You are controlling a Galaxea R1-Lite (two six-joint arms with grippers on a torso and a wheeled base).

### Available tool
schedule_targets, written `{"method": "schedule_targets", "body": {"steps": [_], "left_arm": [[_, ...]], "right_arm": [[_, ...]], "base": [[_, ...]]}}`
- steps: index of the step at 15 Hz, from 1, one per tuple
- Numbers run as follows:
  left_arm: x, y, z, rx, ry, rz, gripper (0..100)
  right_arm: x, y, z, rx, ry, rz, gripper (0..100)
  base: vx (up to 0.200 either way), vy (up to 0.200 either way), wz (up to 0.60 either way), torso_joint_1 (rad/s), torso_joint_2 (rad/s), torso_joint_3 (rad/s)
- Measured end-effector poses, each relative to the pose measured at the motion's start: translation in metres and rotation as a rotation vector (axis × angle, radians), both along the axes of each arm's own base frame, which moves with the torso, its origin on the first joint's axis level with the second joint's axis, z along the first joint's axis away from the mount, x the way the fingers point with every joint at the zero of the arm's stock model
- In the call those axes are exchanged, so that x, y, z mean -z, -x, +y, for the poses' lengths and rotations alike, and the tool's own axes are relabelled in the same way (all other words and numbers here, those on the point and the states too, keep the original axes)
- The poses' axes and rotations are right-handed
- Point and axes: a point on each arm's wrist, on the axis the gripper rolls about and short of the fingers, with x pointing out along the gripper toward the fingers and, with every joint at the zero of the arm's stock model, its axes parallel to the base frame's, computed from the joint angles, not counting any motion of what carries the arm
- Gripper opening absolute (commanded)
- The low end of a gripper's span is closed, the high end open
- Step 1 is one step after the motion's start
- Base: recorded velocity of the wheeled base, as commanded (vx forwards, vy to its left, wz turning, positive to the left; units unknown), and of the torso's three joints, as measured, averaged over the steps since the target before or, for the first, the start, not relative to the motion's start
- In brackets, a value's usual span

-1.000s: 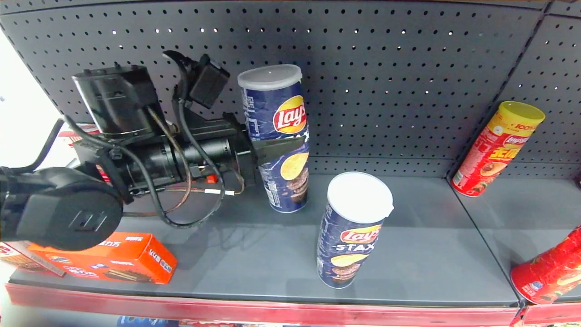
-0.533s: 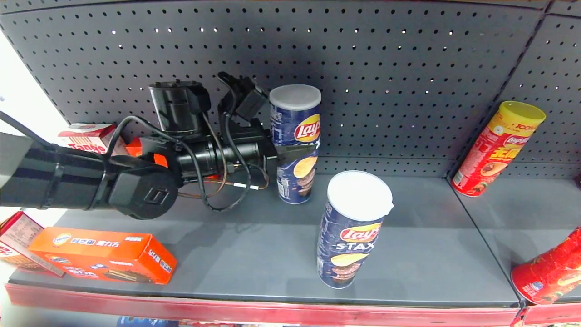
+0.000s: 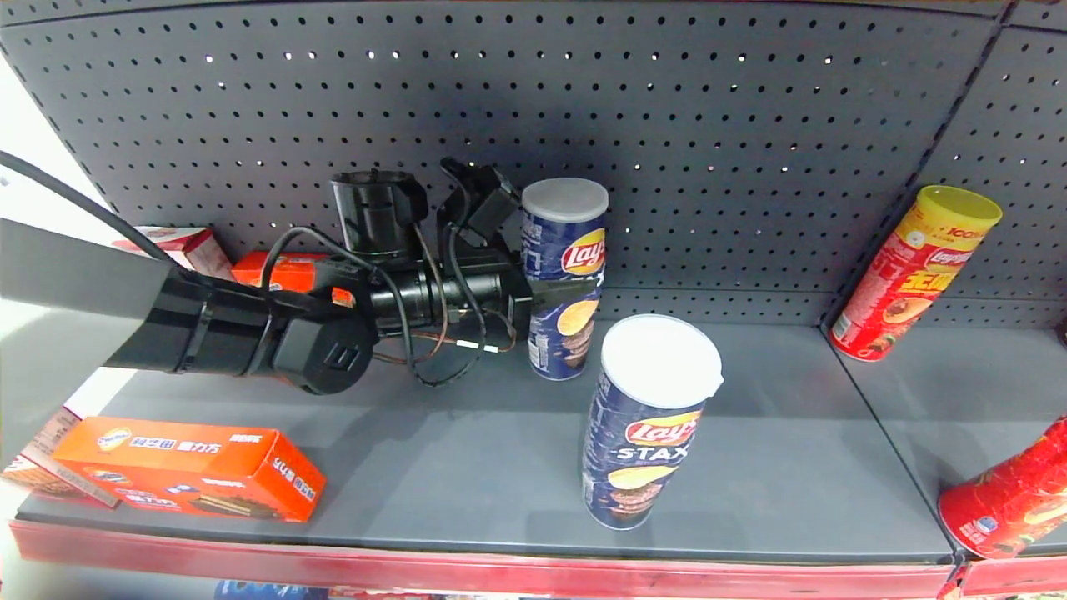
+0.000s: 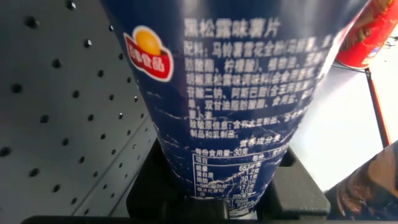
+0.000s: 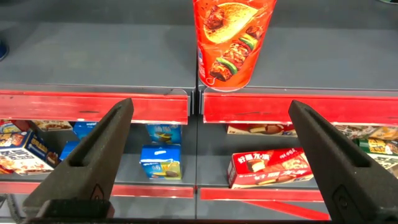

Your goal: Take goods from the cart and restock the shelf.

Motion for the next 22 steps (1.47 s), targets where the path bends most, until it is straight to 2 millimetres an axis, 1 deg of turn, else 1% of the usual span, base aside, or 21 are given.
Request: {"method": "schedule_targets", "body": {"steps": [4,11,14,15,19,22], "left_arm": [[0.004,-0.008,-0.01,0.016,0.004,-0.004,0],[0.022,-0.013,-0.022,0.036,-0.01,0.025,0],[0.026,-0.015,-0.028,0.044,-0.011,0.023,0],[0.028,-0.016,-0.029,0.046,-0.013,0.024,100],[0.032,-0.015,-0.029,0.037,-0.022,0.042,100],[0.027,-0.009,-0.023,-0.024,-0.029,0.048,100]], "right_arm": [[0.0,0.0,0.0,0.0,0.0,0.0,100],[0.0,0.0,0.0,0.0,0.0,0.0,100],[0.0,0.0,0.0,0.0,0.0,0.0,100],[0.0,0.0,0.0,0.0,-0.001,0.0,100],[0.0,0.0,0.0,0.0,0.0,0.0,100],[0.0,0.0,0.0,0.0,0.0,0.0,100]], "base": [[0.0,0.0,0.0,0.0,0.0,0.0],[0.0,0.0,0.0,0.0,0.0,0.0],[0.0,0.0,0.0,0.0,0.0,0.0],[0.0,0.0,0.0,0.0,0.0,0.0],[0.0,0.0,0.0,0.0,0.0,0.0],[0.0,0.0,0.0,0.0,0.0,0.0]]}}
